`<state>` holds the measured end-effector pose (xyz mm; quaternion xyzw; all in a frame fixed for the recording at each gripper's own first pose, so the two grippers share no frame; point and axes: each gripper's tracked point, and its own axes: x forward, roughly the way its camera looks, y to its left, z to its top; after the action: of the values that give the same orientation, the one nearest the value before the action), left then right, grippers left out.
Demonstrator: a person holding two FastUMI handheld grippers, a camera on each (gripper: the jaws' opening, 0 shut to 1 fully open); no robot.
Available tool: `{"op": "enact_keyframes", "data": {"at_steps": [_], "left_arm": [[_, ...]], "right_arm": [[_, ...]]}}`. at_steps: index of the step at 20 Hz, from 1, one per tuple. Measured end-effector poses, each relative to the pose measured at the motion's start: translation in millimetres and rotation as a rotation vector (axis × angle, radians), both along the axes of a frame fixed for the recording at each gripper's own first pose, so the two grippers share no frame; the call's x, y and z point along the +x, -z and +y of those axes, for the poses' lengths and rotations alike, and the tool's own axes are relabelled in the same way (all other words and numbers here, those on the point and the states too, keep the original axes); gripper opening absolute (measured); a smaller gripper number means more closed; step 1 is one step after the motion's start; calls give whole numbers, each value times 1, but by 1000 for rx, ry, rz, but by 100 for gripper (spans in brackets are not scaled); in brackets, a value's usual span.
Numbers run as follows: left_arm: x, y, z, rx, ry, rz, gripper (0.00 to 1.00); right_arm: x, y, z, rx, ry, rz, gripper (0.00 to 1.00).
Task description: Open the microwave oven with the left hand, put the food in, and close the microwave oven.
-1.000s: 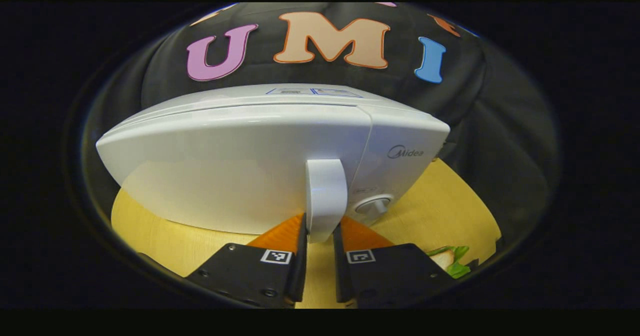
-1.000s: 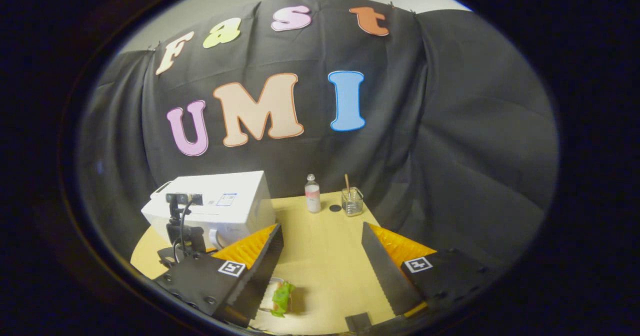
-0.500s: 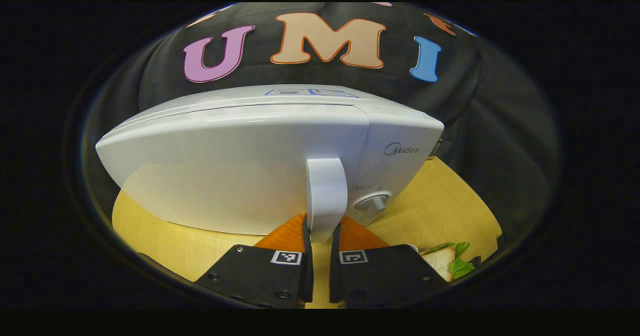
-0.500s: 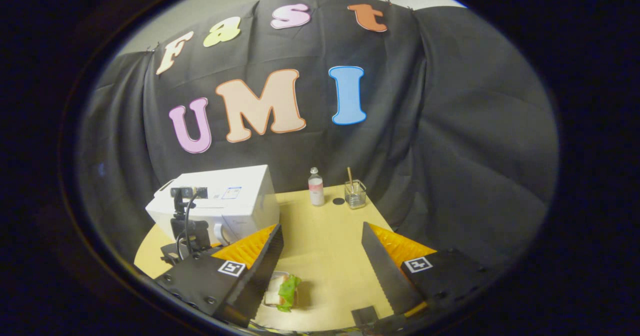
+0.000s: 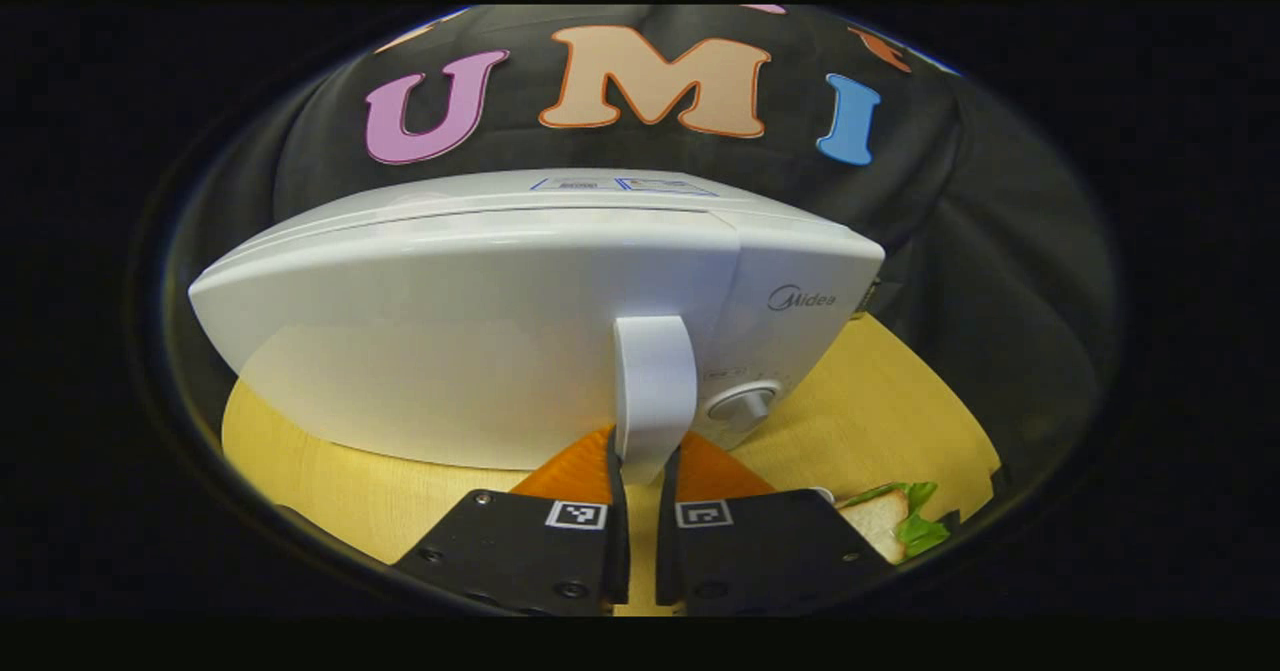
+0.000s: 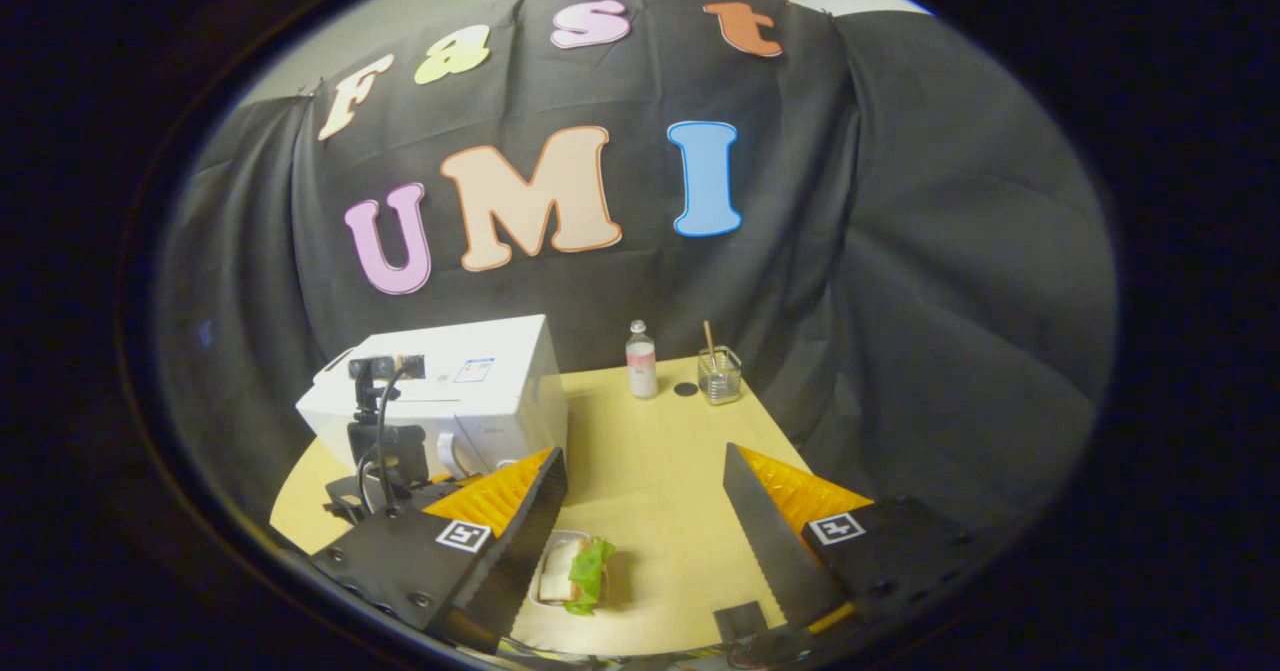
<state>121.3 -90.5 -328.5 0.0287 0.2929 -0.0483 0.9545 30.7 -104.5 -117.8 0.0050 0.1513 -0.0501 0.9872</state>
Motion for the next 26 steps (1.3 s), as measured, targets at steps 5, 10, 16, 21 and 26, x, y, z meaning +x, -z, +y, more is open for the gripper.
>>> {"op": "enact_keyframes", "data": {"at_steps": [5, 10, 16, 21, 26], "left_arm": [[-30, 0, 3, -29, -12, -6, 8], [-90, 0, 15, -28, 99, -15, 9], [-131, -1, 34, 9, 101, -14, 18], [-167, -2, 58, -10, 4, 10, 29], [-207, -9, 102, 1, -140, 11, 40]], "right_arm": [[9, 1, 10, 15, -6, 8, 99], [16, 13, 19, -3, -35, 37, 99], [11, 15, 40, -8, -85, 43, 92], [-4, 23, 54, -18, -124, 58, 92], [-16, 51, 56, -27, -152, 137, 92]]}}
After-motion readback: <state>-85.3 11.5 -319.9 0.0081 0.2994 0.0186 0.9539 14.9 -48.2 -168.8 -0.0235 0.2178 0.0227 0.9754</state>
